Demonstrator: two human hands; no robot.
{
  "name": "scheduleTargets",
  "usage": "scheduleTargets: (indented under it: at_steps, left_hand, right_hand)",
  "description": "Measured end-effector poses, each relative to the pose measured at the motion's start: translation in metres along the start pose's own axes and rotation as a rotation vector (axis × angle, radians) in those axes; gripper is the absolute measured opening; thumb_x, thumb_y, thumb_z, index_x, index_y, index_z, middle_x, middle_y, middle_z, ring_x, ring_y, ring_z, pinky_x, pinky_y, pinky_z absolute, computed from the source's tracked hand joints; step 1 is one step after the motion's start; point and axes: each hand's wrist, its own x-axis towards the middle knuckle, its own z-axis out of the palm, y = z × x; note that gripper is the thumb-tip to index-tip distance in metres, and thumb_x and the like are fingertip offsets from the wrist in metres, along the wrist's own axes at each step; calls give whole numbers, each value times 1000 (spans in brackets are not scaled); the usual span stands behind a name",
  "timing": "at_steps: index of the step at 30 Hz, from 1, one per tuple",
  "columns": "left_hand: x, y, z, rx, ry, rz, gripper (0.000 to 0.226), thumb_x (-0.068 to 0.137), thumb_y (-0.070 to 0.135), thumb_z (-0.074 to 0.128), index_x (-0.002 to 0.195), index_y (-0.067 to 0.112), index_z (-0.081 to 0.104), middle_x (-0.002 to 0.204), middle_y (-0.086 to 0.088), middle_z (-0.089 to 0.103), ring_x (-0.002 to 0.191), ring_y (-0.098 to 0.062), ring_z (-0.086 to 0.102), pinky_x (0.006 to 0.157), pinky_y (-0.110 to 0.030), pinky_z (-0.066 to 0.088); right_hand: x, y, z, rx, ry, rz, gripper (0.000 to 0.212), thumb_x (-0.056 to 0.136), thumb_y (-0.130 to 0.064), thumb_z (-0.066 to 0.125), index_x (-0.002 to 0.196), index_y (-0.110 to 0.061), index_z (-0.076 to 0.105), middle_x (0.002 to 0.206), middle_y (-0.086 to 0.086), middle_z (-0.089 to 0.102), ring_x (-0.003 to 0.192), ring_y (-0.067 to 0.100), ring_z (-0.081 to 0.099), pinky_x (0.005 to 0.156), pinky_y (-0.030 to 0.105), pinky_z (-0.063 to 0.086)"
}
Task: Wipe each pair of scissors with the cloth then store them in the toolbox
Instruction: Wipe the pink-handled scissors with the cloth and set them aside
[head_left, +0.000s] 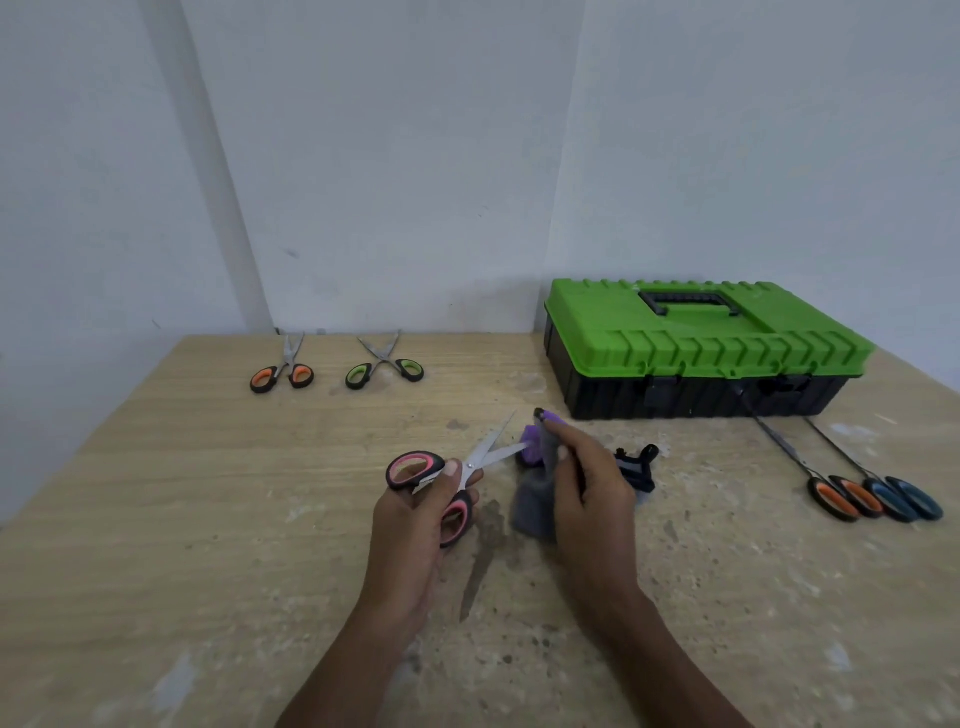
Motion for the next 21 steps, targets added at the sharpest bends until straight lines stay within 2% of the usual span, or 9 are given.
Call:
scheduleTargets:
  at_steps: [2,4,8,11,12,16,19,21]
  left_hand:
    - [-2,1,2,25,5,29,26,96,24,67,101,2,78,91,-11,80,80,-15,73,83,-37,56]
    - [-3,1,2,48,12,41,25,96,26,67,100,4,78,94,-10,80,84,-16,74,86,-39,57]
    - [-5,1,3,83,41,65,26,95,32,68,98,9,80,94,-8,81,95,-28,76,91,-45,58]
    - [-6,3,4,50,79,85,24,94,32,69,102,10,77,94,-8,81,94,-29,76,90,-47,59]
    - [-7,3,4,50,84,95,23,94,32,69,102,11,76,93,-7,81,93,-28,76,88,-46,60]
    - [-8,6,5,79,102,149,22,95,30,68,100,11,75,86,-5,81,78,-17,75,74,-34,58]
    - [-5,7,2,69,117,153,20,95,31,68,98,13,75,86,-6,81,77,-14,74,75,-34,57]
    - [-5,8,3,54,104,147,19,95,31,68,97,13,76,85,-7,80,74,-14,73,74,-33,57]
  right_hand:
    - [2,1,-2,64,35,72,34,103,-9,48,128,-26,64,124,-14,65,116,6,59,98,39,51]
    - [2,-1,-4,52,15,65,35,103,-9,48,129,-25,64,124,-14,65,117,4,58,99,35,51]
    - [-6,-5,-1,-186,-112,-156,36,99,-2,53,125,-23,67,123,-16,63,119,3,53,100,23,44]
    - [-7,-1,1,-318,-154,-288,38,95,0,57,124,-21,68,125,-13,64,120,5,50,100,19,40]
    - [-6,-1,0,-301,-139,-255,37,97,0,56,124,-22,68,123,-13,65,117,3,51,98,17,40]
    - [9,-1,-10,-38,65,123,32,103,-8,47,123,-25,66,113,-16,66,107,-5,58,89,12,47]
    - [12,-3,-16,73,164,160,27,104,-10,47,123,-21,64,114,-12,68,104,-1,61,82,10,48]
    - [7,-11,-14,170,116,140,27,104,-10,48,123,-20,65,115,-14,68,104,-3,62,81,9,48]
